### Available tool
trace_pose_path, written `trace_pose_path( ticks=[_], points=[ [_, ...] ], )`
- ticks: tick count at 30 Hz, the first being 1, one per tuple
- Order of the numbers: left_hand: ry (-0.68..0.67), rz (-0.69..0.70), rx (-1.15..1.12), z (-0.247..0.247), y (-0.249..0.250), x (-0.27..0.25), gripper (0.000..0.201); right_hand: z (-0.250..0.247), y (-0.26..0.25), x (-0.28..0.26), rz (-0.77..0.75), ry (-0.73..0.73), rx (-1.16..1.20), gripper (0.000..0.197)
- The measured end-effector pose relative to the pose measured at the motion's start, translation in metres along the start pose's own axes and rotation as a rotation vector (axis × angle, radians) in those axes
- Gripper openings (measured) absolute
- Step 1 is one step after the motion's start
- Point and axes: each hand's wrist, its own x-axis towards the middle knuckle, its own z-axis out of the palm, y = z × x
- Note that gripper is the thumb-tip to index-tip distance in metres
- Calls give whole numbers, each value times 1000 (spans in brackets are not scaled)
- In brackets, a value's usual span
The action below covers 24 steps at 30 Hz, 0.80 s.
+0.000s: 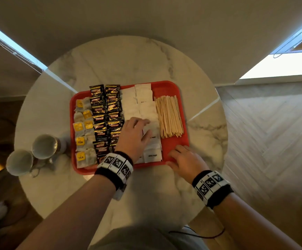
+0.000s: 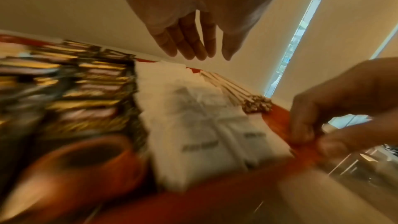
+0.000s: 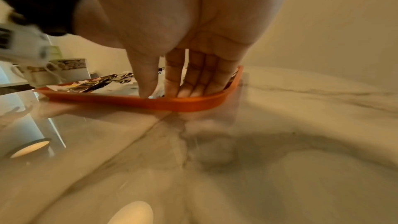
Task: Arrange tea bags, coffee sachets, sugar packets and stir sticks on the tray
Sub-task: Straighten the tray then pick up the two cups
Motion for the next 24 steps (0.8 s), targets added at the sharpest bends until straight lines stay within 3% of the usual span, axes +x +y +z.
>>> trace_pose_path(
  ticks=[4, 10, 14, 24],
  points=[
    [-65, -128, 47, -4, -37, -77, 20, 5, -5, -2, -23, -2, -21, 32],
    [-63, -127, 122, -4, -86, -137, 37, 13, -11, -6, -9, 50, -19, 30],
    [-97, -151, 161, -5, -96, -137, 19, 19, -13, -8, 33, 110, -11, 28],
    [-260, -177, 314, -36, -91, -85, 28, 14, -33, 15, 151, 156, 8, 27]
  ],
)
